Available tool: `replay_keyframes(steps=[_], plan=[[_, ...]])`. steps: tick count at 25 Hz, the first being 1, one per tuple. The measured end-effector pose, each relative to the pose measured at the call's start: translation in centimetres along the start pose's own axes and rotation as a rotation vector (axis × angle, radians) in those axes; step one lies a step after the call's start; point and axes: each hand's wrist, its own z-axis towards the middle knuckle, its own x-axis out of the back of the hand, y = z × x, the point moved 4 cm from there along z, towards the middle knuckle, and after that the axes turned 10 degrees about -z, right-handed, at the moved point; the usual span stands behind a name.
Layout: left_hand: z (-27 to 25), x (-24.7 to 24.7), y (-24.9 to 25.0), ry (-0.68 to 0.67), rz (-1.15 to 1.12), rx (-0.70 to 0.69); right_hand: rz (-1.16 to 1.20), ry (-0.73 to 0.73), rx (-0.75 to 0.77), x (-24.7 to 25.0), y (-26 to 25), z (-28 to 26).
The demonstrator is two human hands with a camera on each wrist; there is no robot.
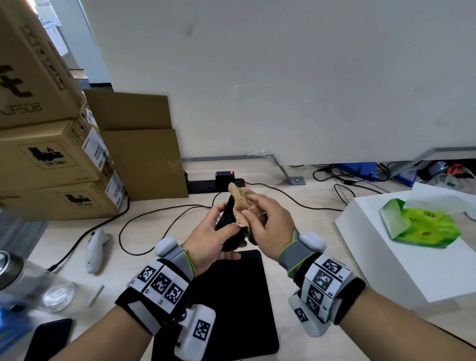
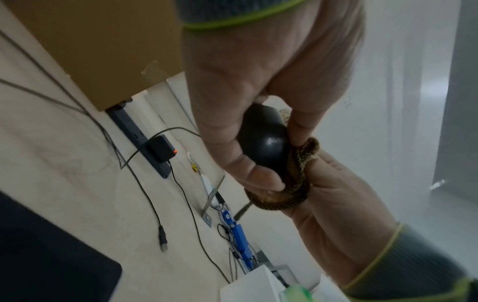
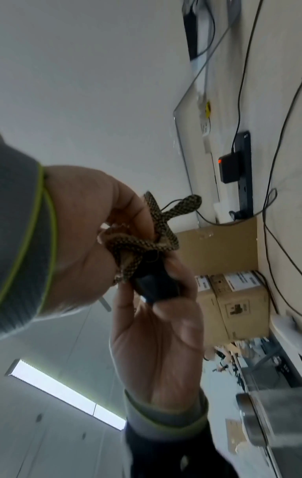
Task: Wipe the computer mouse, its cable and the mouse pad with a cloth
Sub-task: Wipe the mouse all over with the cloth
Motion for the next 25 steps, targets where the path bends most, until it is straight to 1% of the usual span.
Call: replay_keyframes(steps=[1,3,4,5,7,8,9,10,13,14,15,16,17,18,19,22,23,25], plan=[[-0.2,0.0,-0.1,-0.023,0.058,0.007,0.026,0.014,-0.044,0.4,0.8,0.6],[-0.5,-0.4,-0.4,-0.071,0.164,-0.002,0.072,0.045,-0.198,0.9,2.3,1.7],[-0.5,-0.6,-0.5,-0.074,0.196,-0.026,0.056,0.057,-0.217,0.9,2.3,1.8],[-0.3,-0.6,-0.5,-0.060,0.219,-0.056,0.021,0.057,-0.175,0.8,1.8,1.6],[0.1,-0.4,-0.2,-0.011,0.286,-0.125,-0.019,0.004,0.005,0.3,-0.5,0.3],[0.3,-0.2,0.0,-0.003,0.353,-0.162,-0.021,-0.023,0.088,0.0,-1.1,-0.4],[0.3,-0.1,0.2,-0.014,0.432,-0.197,-0.024,-0.033,0.135,0.1,-1.0,-0.5],[0.3,0.0,0.3,-0.037,0.500,-0.226,-0.018,-0.019,0.112,0.4,-0.5,0.1],[0.4,-0.1,0.5,-0.071,0.602,-0.286,0.002,0.061,-0.156,1.1,1.7,2.1],[0.6,0.2,0.5,-0.058,0.624,-0.307,-0.020,0.062,-0.165,1.0,1.6,1.9],[0.8,0.5,0.5,-0.030,0.653,-0.326,-0.036,0.044,-0.112,0.8,0.7,1.3],[1.0,0.9,0.5,0.010,0.697,-0.333,-0.043,0.014,-0.023,0.6,-0.2,0.5],[1.1,1.4,0.4,0.060,0.764,-0.332,-0.046,-0.021,0.068,0.5,-1.0,-0.3],[1.1,1.6,0.4,0.113,0.839,-0.330,-0.061,-0.052,0.120,0.4,-1.2,-0.7],[1.1,1.8,0.5,0.155,0.900,-0.335,-0.082,-0.059,0.119,0.6,-0.8,-0.4],[1.2,1.4,0.4,0.219,0.935,-0.379,-0.122,0.016,-0.030,0.7,0.1,0.7],[1.4,1.2,0.4,0.225,0.938,-0.400,-0.135,0.008,-0.009,0.3,-0.6,0.5],[1.7,1.2,0.3,0.221,0.962,-0.421,-0.126,-0.041,0.154,-0.8,-2.4,-0.5]])
